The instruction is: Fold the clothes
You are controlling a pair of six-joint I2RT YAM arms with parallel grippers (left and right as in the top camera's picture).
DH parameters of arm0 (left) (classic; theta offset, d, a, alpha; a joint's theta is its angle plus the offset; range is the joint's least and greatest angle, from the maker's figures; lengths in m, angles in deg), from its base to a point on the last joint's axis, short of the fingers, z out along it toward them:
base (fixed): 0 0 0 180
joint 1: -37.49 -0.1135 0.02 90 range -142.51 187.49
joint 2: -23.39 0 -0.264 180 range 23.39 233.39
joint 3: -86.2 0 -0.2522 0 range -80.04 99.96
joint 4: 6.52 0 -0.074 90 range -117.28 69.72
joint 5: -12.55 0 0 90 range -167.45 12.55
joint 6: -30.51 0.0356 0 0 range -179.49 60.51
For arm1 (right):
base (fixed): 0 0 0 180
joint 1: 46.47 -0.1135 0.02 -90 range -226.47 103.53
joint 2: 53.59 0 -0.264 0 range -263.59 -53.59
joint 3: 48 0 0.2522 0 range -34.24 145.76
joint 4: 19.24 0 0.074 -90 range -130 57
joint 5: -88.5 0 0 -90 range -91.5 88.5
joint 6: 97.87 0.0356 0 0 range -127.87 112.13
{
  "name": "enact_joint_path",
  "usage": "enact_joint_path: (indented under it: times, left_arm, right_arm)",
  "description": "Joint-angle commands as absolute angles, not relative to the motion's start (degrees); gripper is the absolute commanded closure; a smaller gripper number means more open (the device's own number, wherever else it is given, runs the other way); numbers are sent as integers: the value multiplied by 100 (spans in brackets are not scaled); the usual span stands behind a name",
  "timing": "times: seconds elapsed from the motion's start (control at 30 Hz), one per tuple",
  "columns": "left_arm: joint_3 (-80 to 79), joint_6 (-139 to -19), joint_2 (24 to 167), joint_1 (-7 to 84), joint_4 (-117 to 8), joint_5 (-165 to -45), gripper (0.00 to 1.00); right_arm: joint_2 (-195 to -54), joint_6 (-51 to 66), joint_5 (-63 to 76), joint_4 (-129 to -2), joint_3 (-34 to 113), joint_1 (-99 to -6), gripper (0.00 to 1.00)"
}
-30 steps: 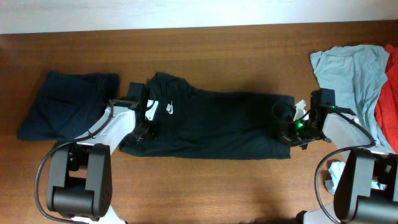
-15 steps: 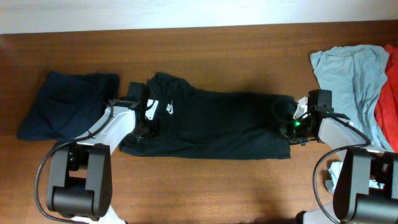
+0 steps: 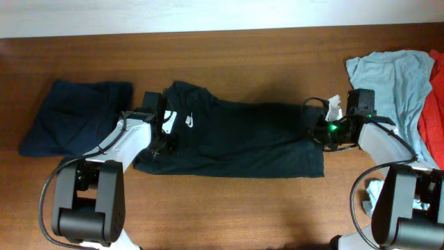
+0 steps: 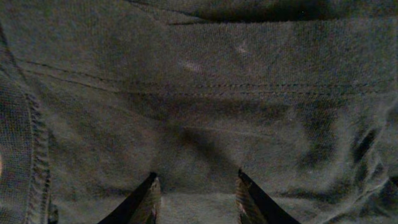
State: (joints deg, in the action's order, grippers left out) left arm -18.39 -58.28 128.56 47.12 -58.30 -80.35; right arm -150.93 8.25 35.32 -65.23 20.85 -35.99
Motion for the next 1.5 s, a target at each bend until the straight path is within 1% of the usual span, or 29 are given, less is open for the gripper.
enact_joint_path:
  times: [0.0, 0.1, 0.17, 0.23, 0.37, 0.43, 0.5, 0.57, 0.7, 0.77, 0.87, 0.97, 1.0, 1.13, 1.23, 1.37, 1.47]
  left_arm:
    - [-1941, -5865, 12838, 4710, -5801, -7997, 60]
    - [-1941, -5863, 12838, 4708, -5790, -7995, 60]
    - [-1941, -5863, 12838, 4708, -5795, -7997, 60]
    - [-1941, -5863, 12838, 4708, -5797, -7997, 60]
    - [-1941, -5863, 12838, 4708, -5803, -7997, 60]
    - [-1941, -5865, 12838, 4708, -5799, -7997, 60]
    - [-1941, -5863, 12838, 4708, -5803, -7997, 60]
    - [-1941, -5863, 12838, 4708, -5819, -7997, 60]
    - [-1941, -5863, 12838, 4708, -5819, -7995, 60]
    - [-1941, -5863, 12838, 4708, -5821, -7995, 60]
    - [-1941, -5863, 12838, 4708, -5821, -7995, 60]
    - [-1941, -5863, 12838, 4708, -5843, -7995, 60]
    - [-1941, -5863, 12838, 4708, -5847, -7997, 60]
    - [-1941, -5863, 12838, 4708, -5843, -7995, 60]
    - [-1941, -5863, 12838, 4708, -5841, -7997, 60]
    - [-1941, -5863, 12838, 4708, -5841, -7995, 60]
    - [-1941, -5863, 12838, 4708, -5841, -7997, 60]
  right_arm:
    - [-15121, 452, 3080, -7253, 2146, -3798, 92]
    - [-15150, 458, 2452, -7244, 1903, -3997, 93]
    - [-15178, 478, 2389, -6901, 1713, -4099, 93]
    - [-15224, 747, 2160, -6475, 1589, -4126, 94]
    - [-15410, 786, 1784, -6003, 1584, -4126, 94]
    - [-15495, 784, 1707, -5732, 1584, -4126, 96]
    - [-15486, 782, 2055, -5502, 1652, -4115, 96]
    - [-15486, 782, 2418, -5502, 1831, -4117, 96]
    - [-15484, 782, 2435, -5500, 2255, -4115, 95]
    - [-15484, 782, 2418, -5502, 2467, -4115, 92]
    - [-15484, 786, 2485, -5598, 2723, -4117, 91]
    - [-15493, 734, 2446, -6696, 2832, -4128, 92]
    - [-15501, 587, 2184, -7085, 2821, -4128, 95]
    - [-15501, 609, 1010, -7701, 2611, -4121, 96]
    - [-15512, 657, 986, -7472, 2345, -4121, 96]
    - [-15523, 723, 1003, -6455, 1947, -4121, 96]
    - [-15523, 891, 1135, -6092, 1921, -4121, 96]
